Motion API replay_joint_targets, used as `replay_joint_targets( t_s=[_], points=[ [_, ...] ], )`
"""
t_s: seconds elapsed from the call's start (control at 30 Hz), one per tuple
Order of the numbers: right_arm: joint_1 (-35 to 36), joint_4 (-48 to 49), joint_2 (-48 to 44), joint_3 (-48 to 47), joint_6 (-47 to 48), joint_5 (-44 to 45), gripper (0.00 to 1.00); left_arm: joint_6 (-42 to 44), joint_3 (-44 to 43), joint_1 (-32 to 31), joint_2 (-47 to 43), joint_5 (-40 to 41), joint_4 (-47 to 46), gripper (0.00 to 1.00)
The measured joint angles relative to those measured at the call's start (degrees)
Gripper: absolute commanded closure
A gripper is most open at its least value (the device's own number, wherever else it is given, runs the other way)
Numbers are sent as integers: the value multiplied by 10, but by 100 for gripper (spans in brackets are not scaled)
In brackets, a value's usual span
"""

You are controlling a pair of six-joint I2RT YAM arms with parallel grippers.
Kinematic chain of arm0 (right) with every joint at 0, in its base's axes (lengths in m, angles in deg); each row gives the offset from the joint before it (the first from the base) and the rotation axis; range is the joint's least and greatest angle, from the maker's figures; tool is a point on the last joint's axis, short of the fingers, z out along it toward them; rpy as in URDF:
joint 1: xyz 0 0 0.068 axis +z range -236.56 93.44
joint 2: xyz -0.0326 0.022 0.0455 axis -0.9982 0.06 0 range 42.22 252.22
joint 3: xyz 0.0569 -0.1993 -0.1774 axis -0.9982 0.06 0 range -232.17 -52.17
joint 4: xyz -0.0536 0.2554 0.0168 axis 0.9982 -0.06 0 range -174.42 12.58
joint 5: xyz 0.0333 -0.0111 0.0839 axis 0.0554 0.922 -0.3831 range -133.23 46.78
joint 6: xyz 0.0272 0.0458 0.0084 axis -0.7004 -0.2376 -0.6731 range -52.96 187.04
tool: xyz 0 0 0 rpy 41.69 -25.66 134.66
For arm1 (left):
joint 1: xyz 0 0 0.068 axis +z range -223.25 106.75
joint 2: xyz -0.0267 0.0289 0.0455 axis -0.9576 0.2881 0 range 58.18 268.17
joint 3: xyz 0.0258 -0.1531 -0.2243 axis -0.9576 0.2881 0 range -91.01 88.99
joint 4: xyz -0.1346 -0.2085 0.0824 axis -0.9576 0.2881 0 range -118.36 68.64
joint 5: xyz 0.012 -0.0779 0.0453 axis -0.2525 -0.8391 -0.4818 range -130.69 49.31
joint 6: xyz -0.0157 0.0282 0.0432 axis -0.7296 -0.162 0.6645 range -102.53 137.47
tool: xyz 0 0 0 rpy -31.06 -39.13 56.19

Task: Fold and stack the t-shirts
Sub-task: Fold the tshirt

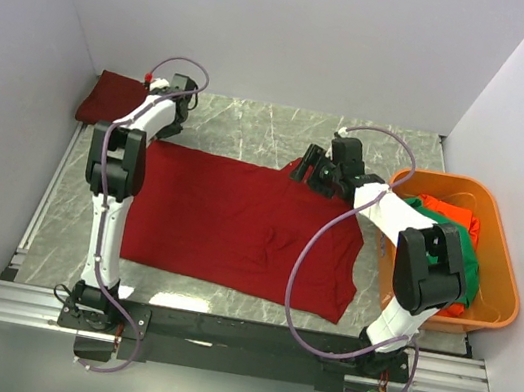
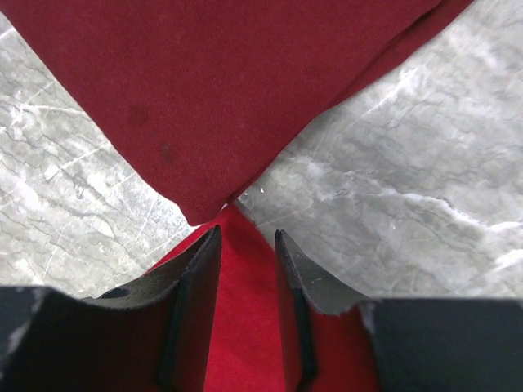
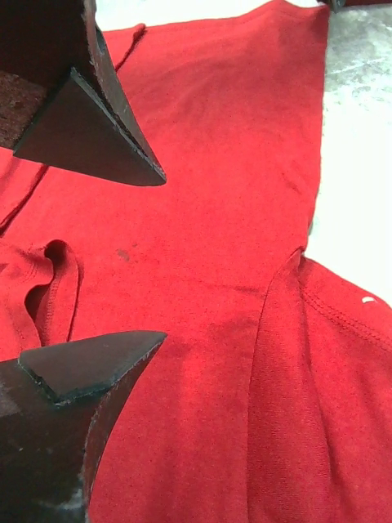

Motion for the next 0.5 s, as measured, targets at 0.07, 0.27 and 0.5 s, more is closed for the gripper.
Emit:
replay_joint_targets(
  t_s=[0.07,0.27,0.5],
  points=[
    [0,0,0,1,0,-2,22,0,0,0,3,1,1,60],
    [0,3,0,1,0,-5,22,0,-9,0,19,2,0,65],
    [-1,5,0,2,0,-5,22,0,-13,0,22,-5,-4,89]
  ],
)
